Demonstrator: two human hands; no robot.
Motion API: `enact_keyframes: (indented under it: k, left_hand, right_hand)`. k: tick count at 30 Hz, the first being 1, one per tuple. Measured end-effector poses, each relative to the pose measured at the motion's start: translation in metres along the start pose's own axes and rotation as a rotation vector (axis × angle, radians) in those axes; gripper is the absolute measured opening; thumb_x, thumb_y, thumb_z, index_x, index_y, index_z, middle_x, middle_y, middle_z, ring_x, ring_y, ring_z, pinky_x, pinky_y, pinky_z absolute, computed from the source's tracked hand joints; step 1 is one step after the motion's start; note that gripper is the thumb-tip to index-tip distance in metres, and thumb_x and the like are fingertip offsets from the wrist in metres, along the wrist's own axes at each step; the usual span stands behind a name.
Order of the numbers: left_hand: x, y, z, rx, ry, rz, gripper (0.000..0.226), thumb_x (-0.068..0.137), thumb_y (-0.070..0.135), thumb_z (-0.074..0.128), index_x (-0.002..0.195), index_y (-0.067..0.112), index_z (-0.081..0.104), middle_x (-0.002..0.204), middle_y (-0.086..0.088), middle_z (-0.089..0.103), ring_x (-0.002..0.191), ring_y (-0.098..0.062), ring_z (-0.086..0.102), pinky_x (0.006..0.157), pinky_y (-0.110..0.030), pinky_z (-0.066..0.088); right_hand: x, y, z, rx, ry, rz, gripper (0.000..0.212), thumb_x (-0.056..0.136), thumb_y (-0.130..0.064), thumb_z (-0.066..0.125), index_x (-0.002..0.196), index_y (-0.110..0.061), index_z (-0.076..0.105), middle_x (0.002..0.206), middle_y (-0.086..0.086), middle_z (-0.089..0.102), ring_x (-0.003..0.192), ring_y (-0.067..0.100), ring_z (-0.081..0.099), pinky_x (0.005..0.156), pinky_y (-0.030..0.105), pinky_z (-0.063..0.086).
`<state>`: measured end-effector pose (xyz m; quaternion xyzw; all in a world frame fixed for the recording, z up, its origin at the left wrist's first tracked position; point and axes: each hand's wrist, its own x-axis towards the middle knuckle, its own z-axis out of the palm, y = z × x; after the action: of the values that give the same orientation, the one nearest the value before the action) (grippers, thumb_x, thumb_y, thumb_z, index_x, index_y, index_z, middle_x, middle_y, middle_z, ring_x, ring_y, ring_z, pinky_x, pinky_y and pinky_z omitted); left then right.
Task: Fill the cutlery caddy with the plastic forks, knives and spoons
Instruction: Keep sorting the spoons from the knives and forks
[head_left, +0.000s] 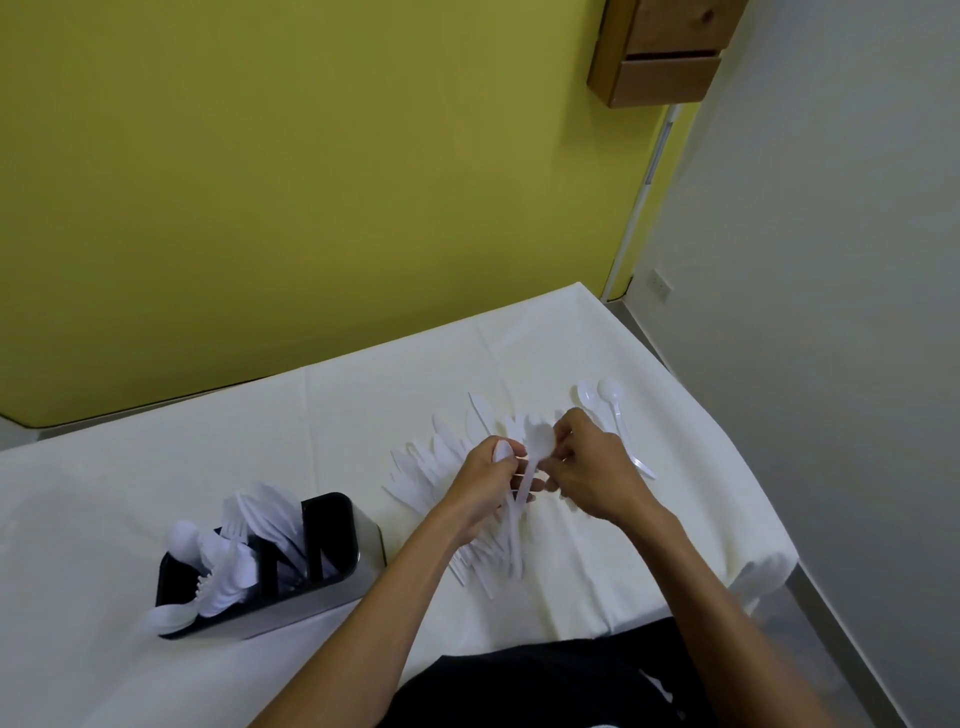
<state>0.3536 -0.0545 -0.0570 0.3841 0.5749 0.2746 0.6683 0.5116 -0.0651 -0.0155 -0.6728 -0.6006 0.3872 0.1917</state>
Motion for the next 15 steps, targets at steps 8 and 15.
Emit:
enact_keyframes:
  k: [8, 15]
  left_hand:
    - [0.004, -0.001, -0.007, -0.255, 0.135, -0.095, 0.033, 0.102, 0.039, 0.053, 0.107, 0.007, 0.061, 0.088, -0.008, 0.066, 0.072, -0.020, 0.065, 0.066, -0.032, 0.056]
    - [0.006, -0.007, -0.021, -0.471, 0.276, -0.136, 0.007, 0.098, 0.010, 0.053, 0.092, 0.008, 0.050, 0.078, -0.010, 0.056, 0.049, -0.017, 0.051, 0.049, -0.028, 0.043]
  right_hand:
    - [0.007, 0.021, 0.024, -0.069, 0.211, 0.051, 0.009, 0.089, -0.021, 0.066, 0.087, -0.019, 0.057, 0.084, -0.004, 0.066, 0.079, 0.017, 0.066, 0.058, 0.024, 0.046]
    - [0.004, 0.041, 0.045, -0.572, 0.193, 0.146, 0.014, 0.093, -0.029, 0.056, 0.091, -0.016, 0.050, 0.087, -0.001, 0.060, 0.072, 0.022, 0.057, 0.057, 0.028, 0.036]
